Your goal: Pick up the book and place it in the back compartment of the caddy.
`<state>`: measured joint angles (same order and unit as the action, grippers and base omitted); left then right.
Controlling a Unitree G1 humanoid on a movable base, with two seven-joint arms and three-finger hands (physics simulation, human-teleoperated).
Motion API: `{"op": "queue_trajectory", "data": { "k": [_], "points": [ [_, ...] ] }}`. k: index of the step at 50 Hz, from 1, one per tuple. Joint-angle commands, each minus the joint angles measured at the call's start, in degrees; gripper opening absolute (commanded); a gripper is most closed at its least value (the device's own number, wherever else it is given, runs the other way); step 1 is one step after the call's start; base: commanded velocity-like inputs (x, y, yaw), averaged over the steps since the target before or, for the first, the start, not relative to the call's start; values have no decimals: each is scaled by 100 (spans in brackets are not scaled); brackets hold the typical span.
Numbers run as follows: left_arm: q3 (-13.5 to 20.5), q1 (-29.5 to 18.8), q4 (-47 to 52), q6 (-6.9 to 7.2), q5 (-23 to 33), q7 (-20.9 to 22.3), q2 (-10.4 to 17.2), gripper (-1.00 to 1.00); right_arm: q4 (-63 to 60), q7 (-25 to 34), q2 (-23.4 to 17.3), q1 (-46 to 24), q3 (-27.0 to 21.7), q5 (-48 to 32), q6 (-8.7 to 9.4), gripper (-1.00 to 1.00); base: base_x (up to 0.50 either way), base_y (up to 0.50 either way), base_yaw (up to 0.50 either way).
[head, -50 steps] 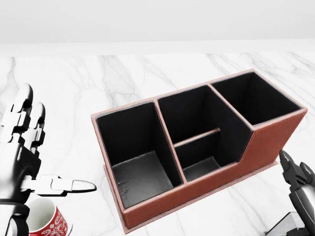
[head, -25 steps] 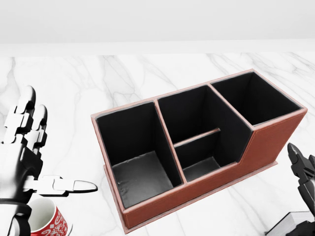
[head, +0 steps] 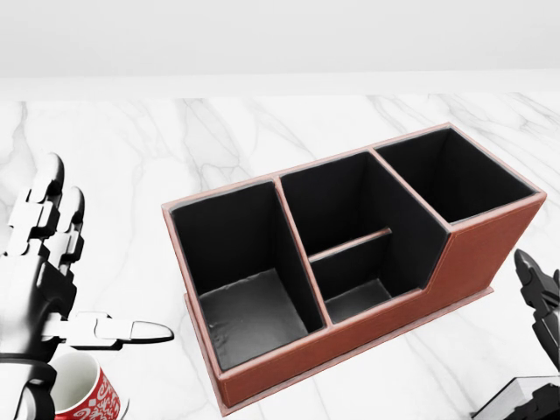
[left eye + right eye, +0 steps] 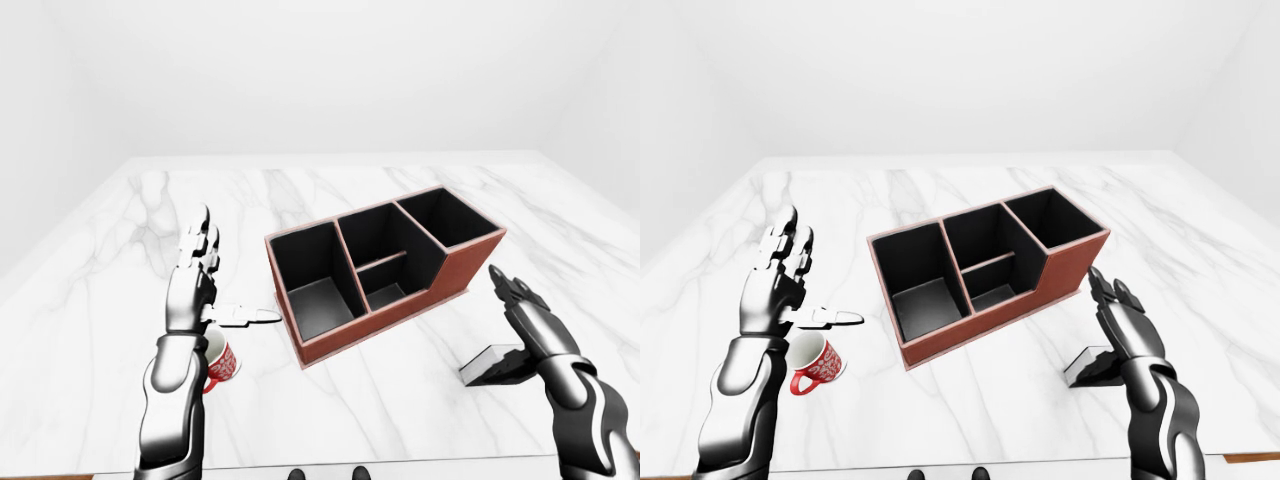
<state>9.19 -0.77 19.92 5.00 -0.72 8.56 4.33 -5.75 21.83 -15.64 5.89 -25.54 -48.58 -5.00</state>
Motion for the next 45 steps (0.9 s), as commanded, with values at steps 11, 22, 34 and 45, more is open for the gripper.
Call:
{"op": "queue_trajectory", "data": {
  "k": [11,22,34,45],
  "points": [
    [-16,-1,-31,0,24,-3,-6,100,323,-145,-125,-26,12,-68,0,100,0,0,0],
    [-36,-1,-57,0,40,-5,-11,100,412,-179,-129,48,-14,-108,0,100,0,0,0],
    [-55,11,-93,0,55,-7,-17,100,909,-416,-308,0,-3,-106,0,100,0,0,0],
    [-59,2,-133,0,67,-7,-15,100,923,-379,-341,11,-100,-72,0,100,0,0,0]
  ]
}}
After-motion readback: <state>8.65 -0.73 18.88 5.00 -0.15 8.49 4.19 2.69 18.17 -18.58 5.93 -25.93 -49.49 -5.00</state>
